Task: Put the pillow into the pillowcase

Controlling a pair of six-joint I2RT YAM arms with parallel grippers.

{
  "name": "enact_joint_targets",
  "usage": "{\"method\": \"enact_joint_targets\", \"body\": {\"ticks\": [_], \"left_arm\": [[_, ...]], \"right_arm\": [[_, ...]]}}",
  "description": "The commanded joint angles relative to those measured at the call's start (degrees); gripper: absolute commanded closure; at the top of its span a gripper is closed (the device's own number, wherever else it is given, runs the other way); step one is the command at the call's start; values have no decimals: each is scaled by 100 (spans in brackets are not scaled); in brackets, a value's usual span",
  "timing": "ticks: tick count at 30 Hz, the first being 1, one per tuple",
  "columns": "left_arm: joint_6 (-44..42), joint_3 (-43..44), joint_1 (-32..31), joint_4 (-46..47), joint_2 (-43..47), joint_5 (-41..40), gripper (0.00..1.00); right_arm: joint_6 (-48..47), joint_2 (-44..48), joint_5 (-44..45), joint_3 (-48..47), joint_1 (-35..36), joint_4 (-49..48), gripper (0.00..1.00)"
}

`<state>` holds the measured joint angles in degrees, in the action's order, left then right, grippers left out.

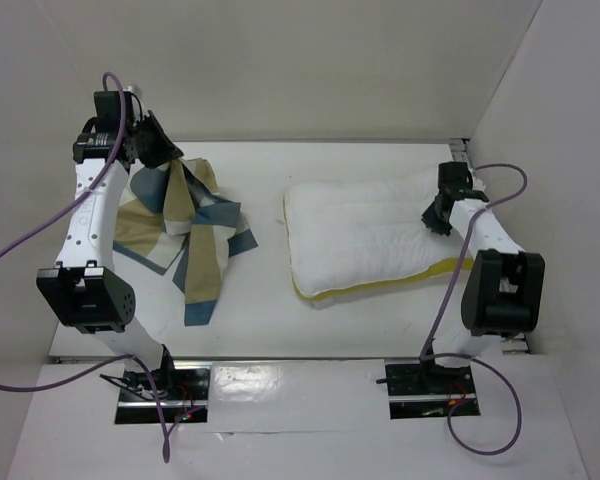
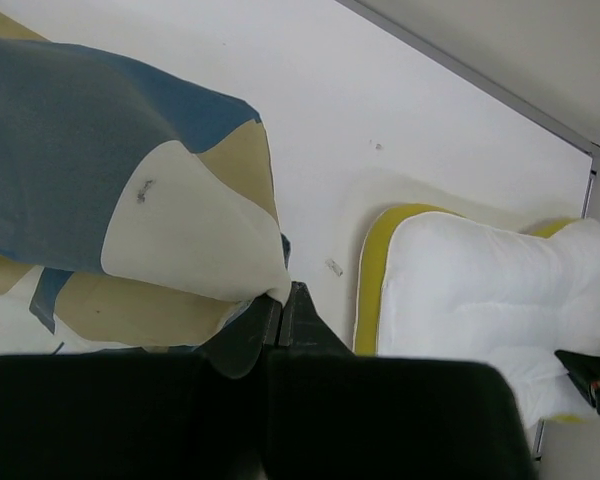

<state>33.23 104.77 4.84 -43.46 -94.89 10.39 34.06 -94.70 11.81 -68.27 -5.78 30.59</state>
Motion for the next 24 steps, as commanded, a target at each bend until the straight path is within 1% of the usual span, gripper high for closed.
{"method": "enact_joint_targets", "body": {"ticks": [1, 2, 4, 5, 6, 8, 9, 11, 12, 13, 15, 16, 18, 19, 20, 21, 22, 23, 24], "left_arm": [[-19, 236, 34, 66, 23, 130, 100], [-19, 237, 34, 14, -29, 130, 100], [-19, 307, 34, 13, -29, 130, 100], [-19, 359, 34, 13, -29, 130, 100], [-71, 429, 34, -39, -29, 130, 100], [-71, 491, 34, -39, -29, 69, 100], [-71, 553, 34, -100, -29, 68, 100], [-71, 553, 34, -101, -29, 7, 100], [-71, 553, 34, -101, 23, 7, 100], [-71, 553, 34, -153, 23, 7, 100], [-71, 553, 34, -154, 76, 7, 100], [-71, 553, 34, -154, 76, 7, 100], [-71, 553, 34, -154, 76, 7, 100], [-132, 553, 34, -206, 128, 7, 100], [-133, 553, 34, -206, 129, 7, 100], [-133, 553, 34, -259, 129, 7, 100], [-194, 553, 34, -259, 190, 7, 100], [-194, 553, 34, -259, 190, -46, 100], [-194, 553, 34, -259, 190, -46, 100]], "right_arm": [[197, 934, -21, 454, 480, 149, 70], [197, 1101, 83, 516, 638, 149, 49], [197, 1532, 347, 464, 1174, 272, 14], [110, 1646, 600, 394, 1393, 272, 11], [109, 1856, 707, 246, 1900, 272, 8], [-215, 1937, 708, 122, 2482, -192, 1], [-294, 1937, 708, -18, 3103, -342, 1], [-549, 1675, 542, -186, 3678, -772, 1], [-550, 1482, 202, -448, 3924, -869, 1], [-611, 976, -19, -607, 4388, -1018, 1], [-752, 411, -624, -1080, 4821, -1177, 1], [-822, -131, -810, -1222, 5232, -1404, 1], [-980, -618, -1293, -1460, 5534, -1782, 1], [-981, -1099, -1809, -1705, 5692, -1958, 1], [-1033, -1339, -1988, -1846, 5746, -2186, 1], [-1033, -1828, -2381, -2161, 5746, -2293, 1], [-1033, -1833, -2472, -2338, 5746, -2399, 1], [-1033, -2364, -2586, -2566, 5807, -2400, 1], [-1033, -2630, -2744, -2838, 5808, -2400, 2]]}}
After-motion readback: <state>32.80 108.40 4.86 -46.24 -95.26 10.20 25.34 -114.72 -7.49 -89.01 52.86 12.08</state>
